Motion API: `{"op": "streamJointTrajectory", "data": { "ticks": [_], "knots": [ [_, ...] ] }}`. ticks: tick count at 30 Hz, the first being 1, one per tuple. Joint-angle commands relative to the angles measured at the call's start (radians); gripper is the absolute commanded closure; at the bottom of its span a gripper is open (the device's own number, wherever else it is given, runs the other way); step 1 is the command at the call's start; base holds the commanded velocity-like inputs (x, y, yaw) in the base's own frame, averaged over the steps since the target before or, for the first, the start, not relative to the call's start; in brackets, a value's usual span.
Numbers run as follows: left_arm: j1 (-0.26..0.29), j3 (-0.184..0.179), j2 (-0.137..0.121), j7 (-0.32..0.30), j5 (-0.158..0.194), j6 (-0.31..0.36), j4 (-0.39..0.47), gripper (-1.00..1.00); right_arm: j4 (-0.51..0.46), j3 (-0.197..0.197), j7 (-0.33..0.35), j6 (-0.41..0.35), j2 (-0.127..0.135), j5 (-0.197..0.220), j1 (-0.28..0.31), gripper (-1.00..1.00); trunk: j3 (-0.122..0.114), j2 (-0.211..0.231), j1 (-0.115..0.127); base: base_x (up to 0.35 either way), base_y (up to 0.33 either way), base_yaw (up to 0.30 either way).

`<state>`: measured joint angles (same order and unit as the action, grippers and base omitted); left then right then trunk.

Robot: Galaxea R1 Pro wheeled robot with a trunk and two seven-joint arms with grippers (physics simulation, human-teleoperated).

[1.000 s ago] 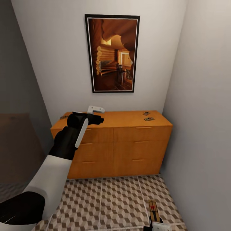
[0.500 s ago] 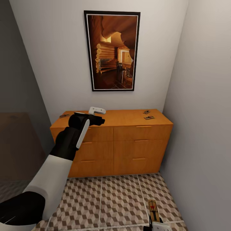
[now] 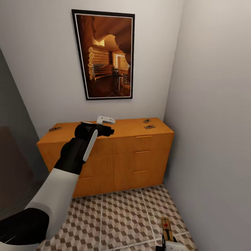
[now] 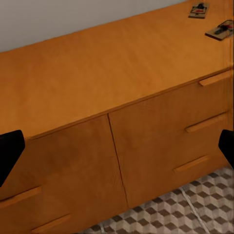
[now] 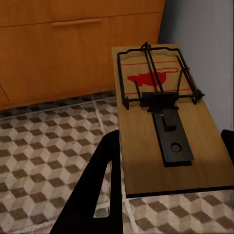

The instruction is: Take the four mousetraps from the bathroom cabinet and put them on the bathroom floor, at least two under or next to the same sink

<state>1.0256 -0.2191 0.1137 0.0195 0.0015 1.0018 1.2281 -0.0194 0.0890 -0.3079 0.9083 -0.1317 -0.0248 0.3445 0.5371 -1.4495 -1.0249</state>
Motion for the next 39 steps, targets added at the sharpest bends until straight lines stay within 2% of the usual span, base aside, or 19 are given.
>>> {"op": "streamJointTrajectory", "data": {
  "ticks": [1, 7, 18, 33, 39],
  "knots": [
    [0.001, -0.001, 0.0, 0.002, 0.0, 0.005, 0.0, -1.0, 0.001, 0.008, -0.01, 0.001, 0.0, -0.001, 0.001, 1.0, 0.001, -0.001, 0.0, 0.077, 0.0, -0.253],
    [0.001, -0.001, -0.001, 0.002, 0.001, 0.005, -0.006, -1.0, 0.001, 0.008, -0.01, 0.001, 0.0, -0.001, 0.001, 1.0, -0.001, -0.001, 0.0, 0.096, 0.0, -0.159],
    [0.001, -0.002, -0.002, 0.002, 0.002, 0.005, -0.026, -1.0, 0.001, 0.008, -0.01, 0.0, 0.0, -0.001, 0.002, 1.0, -0.002, -0.001, 0.0, 0.128, 0.0, -0.015],
    [0.001, -0.002, -0.001, 0.001, 0.002, 0.004, -0.045, -1.0, 0.001, 0.008, -0.01, 0.0, 0.0, -0.001, 0.001, 1.0, -0.002, -0.001, 0.0, 0.215, 0.0, 0.0],
    [0.0, -0.016, -0.001, -0.001, 0.002, 0.002, -0.063, -1.0, 0.001, 0.008, -0.01, 0.0, 0.0, -0.001, 0.002, 1.0, -0.002, -0.001, 0.0, 0.223, 0.0, -0.02]
  ]
}}
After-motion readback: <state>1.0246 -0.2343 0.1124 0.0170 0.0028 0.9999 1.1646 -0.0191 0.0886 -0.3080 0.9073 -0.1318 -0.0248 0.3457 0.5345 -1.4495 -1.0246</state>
